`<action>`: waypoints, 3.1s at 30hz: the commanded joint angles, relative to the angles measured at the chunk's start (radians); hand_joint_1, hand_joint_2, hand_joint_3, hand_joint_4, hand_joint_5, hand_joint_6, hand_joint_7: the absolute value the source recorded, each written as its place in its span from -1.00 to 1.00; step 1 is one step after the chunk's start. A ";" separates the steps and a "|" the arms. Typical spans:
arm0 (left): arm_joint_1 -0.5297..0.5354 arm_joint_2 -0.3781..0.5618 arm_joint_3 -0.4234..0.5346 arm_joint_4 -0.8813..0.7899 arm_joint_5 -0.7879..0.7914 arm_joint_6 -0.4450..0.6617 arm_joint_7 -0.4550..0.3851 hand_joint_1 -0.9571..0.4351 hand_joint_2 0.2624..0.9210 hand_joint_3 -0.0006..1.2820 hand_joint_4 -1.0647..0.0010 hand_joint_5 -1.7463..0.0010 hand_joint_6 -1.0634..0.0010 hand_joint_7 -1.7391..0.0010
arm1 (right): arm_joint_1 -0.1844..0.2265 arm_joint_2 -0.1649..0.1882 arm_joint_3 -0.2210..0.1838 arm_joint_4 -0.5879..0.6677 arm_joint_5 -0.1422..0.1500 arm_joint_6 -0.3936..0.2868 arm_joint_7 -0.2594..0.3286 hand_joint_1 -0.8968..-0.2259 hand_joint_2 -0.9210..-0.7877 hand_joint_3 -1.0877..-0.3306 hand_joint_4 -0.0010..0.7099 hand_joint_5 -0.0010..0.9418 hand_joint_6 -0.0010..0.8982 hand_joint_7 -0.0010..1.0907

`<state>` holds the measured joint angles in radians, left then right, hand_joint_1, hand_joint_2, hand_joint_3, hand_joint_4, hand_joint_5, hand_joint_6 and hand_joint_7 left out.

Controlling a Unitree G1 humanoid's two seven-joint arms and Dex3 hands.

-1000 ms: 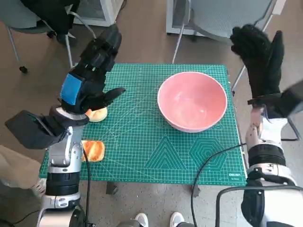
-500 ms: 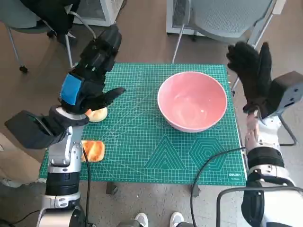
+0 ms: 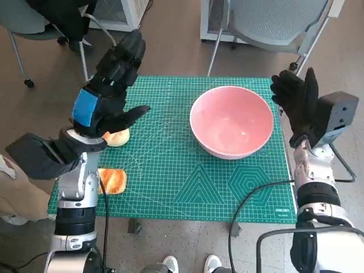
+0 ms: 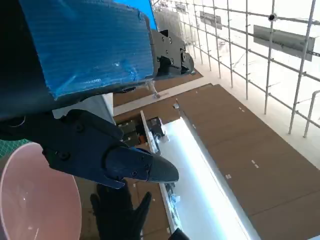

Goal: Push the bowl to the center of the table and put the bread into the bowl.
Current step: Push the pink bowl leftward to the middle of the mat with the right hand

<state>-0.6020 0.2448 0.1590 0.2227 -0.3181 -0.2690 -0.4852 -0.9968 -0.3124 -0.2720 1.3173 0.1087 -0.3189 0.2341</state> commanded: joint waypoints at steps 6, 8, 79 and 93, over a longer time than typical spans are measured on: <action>0.007 0.011 0.003 -0.004 0.009 -0.005 0.001 -0.52 1.00 -0.79 0.92 1.00 0.63 0.86 | 0.040 -0.001 -0.005 0.016 -0.014 0.032 -0.009 -0.12 -1.00 -0.62 -1.00 -1.00 -0.96 -0.76; 0.009 0.011 0.001 -0.005 0.011 -0.005 0.002 -0.52 1.00 -0.79 0.92 1.00 0.63 0.86 | 0.044 -0.005 -0.006 0.017 -0.015 0.035 -0.009 -0.12 -1.00 -0.62 -1.00 -1.00 -0.96 -0.76; 0.014 0.019 0.005 -0.010 0.007 0.021 0.014 -0.51 1.00 -0.78 0.93 1.00 0.65 0.83 | 0.083 0.123 0.054 0.016 -0.090 0.040 0.006 -0.26 -1.00 -0.48 -0.96 -0.99 -0.86 -0.81; 0.018 0.018 0.005 -0.020 0.005 0.026 0.017 -0.52 1.00 -0.78 0.93 1.00 0.66 0.83 | 0.073 0.154 0.067 0.017 -0.096 0.042 -0.004 -0.33 -1.00 -0.40 -0.88 -0.97 -0.84 -0.80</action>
<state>-0.5945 0.2565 0.1622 0.2210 -0.3167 -0.2488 -0.4729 -0.9319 -0.1731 -0.2124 1.3232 0.0277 -0.2969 0.2369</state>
